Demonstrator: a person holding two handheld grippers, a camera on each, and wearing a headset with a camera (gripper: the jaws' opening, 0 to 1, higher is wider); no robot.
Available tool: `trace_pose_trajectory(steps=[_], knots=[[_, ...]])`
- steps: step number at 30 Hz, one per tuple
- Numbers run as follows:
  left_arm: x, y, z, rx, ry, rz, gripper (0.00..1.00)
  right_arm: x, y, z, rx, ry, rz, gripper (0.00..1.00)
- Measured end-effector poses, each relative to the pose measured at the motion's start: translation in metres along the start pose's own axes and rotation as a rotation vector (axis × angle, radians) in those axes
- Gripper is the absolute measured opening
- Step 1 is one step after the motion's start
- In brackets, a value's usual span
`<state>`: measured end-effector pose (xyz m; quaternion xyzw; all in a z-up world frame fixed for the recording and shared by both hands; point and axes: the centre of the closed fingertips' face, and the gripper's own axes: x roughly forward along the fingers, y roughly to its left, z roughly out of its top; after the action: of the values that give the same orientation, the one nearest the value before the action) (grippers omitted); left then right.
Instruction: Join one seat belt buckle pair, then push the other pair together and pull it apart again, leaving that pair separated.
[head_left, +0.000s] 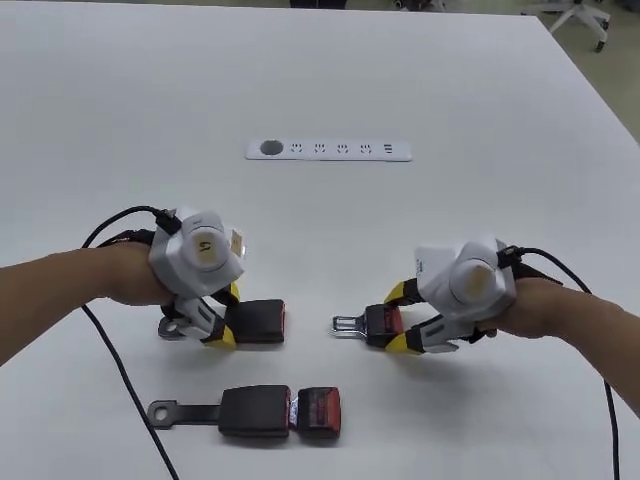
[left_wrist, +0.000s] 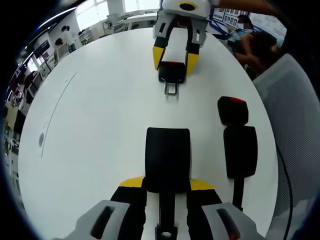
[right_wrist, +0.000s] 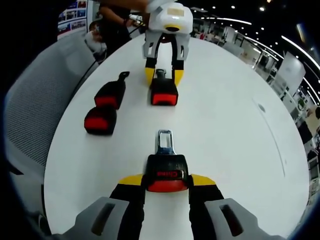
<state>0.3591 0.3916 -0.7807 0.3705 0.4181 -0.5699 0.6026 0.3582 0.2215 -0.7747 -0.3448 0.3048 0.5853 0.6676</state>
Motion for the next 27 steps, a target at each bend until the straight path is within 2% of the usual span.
trace_pose_trajectory(steps=[16, 27], knots=[[0.003, 0.003, -0.003, -0.015, 0.033, 0.001, 0.31, 0.013, -0.001, 0.025, -0.022, -0.020, 0.002, 0.30], [0.002, 0.001, -0.001, -0.018, 0.048, 0.002, 0.31, 0.020, -0.003, 0.034, -0.033, -0.028, 0.000, 0.30]])
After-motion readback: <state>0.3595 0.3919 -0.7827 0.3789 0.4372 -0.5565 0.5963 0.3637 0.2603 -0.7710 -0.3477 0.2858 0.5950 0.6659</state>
